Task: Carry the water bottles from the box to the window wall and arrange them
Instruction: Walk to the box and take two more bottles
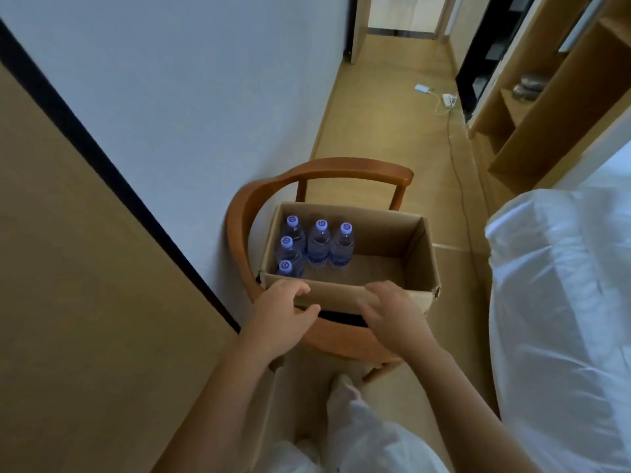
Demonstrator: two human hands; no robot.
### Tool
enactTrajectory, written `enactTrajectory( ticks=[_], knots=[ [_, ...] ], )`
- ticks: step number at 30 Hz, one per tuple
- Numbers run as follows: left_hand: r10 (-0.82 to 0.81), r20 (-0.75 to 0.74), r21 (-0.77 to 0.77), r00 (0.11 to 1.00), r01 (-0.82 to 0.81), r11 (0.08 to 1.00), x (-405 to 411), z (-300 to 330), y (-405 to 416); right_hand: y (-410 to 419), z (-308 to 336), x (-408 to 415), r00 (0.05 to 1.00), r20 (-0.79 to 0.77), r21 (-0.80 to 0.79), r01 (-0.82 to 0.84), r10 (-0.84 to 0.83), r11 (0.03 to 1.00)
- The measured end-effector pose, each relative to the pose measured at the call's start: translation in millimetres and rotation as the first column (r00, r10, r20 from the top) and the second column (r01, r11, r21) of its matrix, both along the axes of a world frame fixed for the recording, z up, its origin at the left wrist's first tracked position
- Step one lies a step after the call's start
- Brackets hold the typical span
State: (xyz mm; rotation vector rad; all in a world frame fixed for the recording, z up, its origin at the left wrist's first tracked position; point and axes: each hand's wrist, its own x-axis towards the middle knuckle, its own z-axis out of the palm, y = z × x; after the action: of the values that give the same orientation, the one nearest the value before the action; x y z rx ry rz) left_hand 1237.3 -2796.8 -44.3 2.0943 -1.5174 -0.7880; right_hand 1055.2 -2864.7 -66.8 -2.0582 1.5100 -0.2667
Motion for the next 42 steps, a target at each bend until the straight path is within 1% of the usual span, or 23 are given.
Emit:
enactTrajectory(
  ticks=[2, 4, 7, 10, 13, 15, 19, 21, 24, 26, 30, 34, 37, 39, 42],
  knots=[
    [0.021, 0.008, 0.012, 1.0, -0.021, 1.0, 7.2, -7.2, -12.0, -29.4, -13.9, 13.0, 0.991, 0.105, 0.049, 0.076, -0.081, 0.996],
    [0.041, 0.01, 0.028, 0.999, -0.041, 0.999, 12.4, -13.1, -25.8, -61.4, -32.4, 27.7, 0.98, 0.154, 0.074, 0.115, -0.125, 0.991],
    [0.07, 0.002, 0.062, 0.998, -0.07, 0.996, 17.9, -21.9, -58.4, -108.9, -68.5, 49.9, 0.976, 0.158, 0.136, 0.127, -0.148, 0.983],
    [0.077, -0.02, 0.133, 0.997, -0.074, 0.988, 19.9, -36.1, -96.2, -149.1, -108.2, 67.0, 0.961, 0.153, 0.242, 0.19, -0.231, 0.951],
    [0.089, -0.044, 0.178, 0.995, -0.08, 0.981, 21.9, -56.9, -125.4, -183.2, -149.2, 80.6, 0.938, 0.186, 0.318, 0.226, -0.294, 0.921],
    [0.117, -0.061, 0.238, 0.991, -0.099, 0.966, 23.9, -71.3, -136.8, -201.3, -173.8, 89.2, 0.92, 0.189, 0.365, 0.257, -0.342, 0.895],
    [0.122, -0.032, 0.352, 0.992, -0.103, 0.93, 27.6, -94.4, -142.6, -223.1, -212.5, 104.8, 0.894, 0.127, 0.361, 0.361, -0.429, 0.86],
    [0.132, -0.035, 0.391, 0.991, -0.108, 0.914, 29.0, -102.8, -145.4, -229.4, -228.1, 110.4, 0.869, 0.138, 0.363, 0.402, -0.476, 0.84],
    [0.149, -0.045, 0.426, 0.988, -0.116, 0.897, 30.8, -115.2, -158.0, -237.0, -245.7, 117.1, 0.825, 0.168, 0.411, 0.439, -0.539, 0.799],
    [0.174, -0.059, 0.432, 0.983, -0.132, 0.892, 31.0, -125.5, -171.3, -240.8, -252.3, 118.6, 0.824, 0.17, 0.397, 0.445, -0.541, 0.802],
    [0.259, -0.081, 0.423, 0.962, -0.202, 0.883, 25.9, -154.3, -202.6, -243.5, -251.1, 109.9, 0.86, 0.169, 0.357, 0.402, -0.482, 0.843],
    [0.295, -0.063, 0.387, 0.953, -0.249, 0.888, 22.6, -188.1, -241.6, -244.2, -229.4, 88.9, 0.888, 0.182, 0.368, 0.337, -0.422, 0.867],
    [0.366, -0.077, 0.334, 0.927, -0.322, 0.886, 22.8, -212.1, -274.2, -238.8, -204.7, 71.3, 0.914, 0.217, 0.334, 0.262, -0.344, 0.906],
    [0.422, -0.071, 0.347, 0.904, -0.374, 0.86, 23.4, -225.3, -293.4, -232.2, -188.0, 60.6, 0.929, 0.225, 0.289, 0.225, -0.294, 0.931],
    [0.525, -0.056, 0.388, 0.849, -0.466, 0.795, 25.4, -240.2, -313.6, -224.4, -168.2, 46.3, 0.928, 0.252, 0.242, 0.214, -0.275, 0.946]
  ],
)
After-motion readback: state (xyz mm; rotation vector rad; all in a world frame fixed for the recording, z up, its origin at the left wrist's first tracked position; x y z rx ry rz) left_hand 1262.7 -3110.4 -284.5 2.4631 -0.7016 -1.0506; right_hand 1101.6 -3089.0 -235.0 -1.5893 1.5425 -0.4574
